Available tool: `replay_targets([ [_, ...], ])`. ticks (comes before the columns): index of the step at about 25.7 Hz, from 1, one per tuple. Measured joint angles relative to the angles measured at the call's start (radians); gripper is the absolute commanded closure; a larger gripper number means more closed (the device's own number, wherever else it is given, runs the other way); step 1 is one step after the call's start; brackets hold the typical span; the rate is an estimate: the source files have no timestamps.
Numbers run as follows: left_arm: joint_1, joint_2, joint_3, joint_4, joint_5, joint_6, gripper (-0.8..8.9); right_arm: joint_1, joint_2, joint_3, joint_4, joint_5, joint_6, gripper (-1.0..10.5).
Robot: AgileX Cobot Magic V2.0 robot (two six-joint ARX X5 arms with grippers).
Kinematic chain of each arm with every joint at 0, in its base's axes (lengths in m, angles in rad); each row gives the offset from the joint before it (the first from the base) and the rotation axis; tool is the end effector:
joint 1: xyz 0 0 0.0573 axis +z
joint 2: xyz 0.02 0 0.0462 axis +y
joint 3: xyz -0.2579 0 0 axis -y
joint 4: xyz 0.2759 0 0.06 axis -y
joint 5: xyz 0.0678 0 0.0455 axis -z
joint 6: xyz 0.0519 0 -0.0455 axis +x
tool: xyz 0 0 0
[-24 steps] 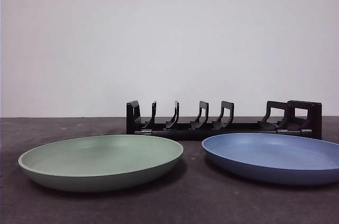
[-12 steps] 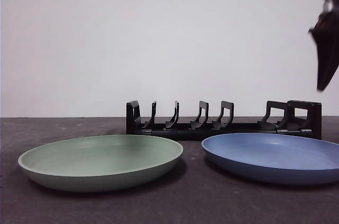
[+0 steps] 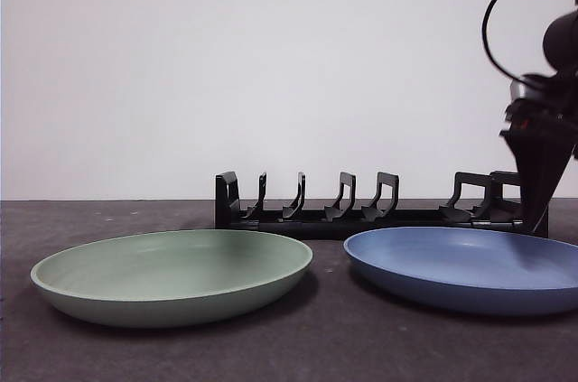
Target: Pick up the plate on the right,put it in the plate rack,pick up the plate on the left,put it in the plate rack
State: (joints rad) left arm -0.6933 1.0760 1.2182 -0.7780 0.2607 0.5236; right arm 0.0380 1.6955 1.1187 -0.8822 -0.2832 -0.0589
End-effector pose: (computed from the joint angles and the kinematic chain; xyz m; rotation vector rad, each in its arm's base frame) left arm 0.1892 -0.1746 0.3589 0.6080 0.3907 -1.0740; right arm 0.3284 0.0270 0.1423 0.1313 1.4438 0.3044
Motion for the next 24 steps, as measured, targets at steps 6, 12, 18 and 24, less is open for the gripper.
replay_targets([
  [6,0.0,0.0,0.0,0.001,0.0,0.0,1.86,0.002,0.031,0.0,0.022,0.014,0.0,6.6],
  [12,0.0,0.0,0.0,0.001,0.0,0.0,1.86,0.001,0.051,0.0,0.031,0.014,0.0,7.7],
  [18,0.0,0.0,0.0,0.001,0.0,0.0,1.86,0.001,0.078,0.001,0.038,0.014,0.0,8.0],
  [24,-0.001,0.0,0.0,0.001,0.0,0.0,1.86,0.0,0.082,0.007,0.04,-0.014,-0.009,9.6],
])
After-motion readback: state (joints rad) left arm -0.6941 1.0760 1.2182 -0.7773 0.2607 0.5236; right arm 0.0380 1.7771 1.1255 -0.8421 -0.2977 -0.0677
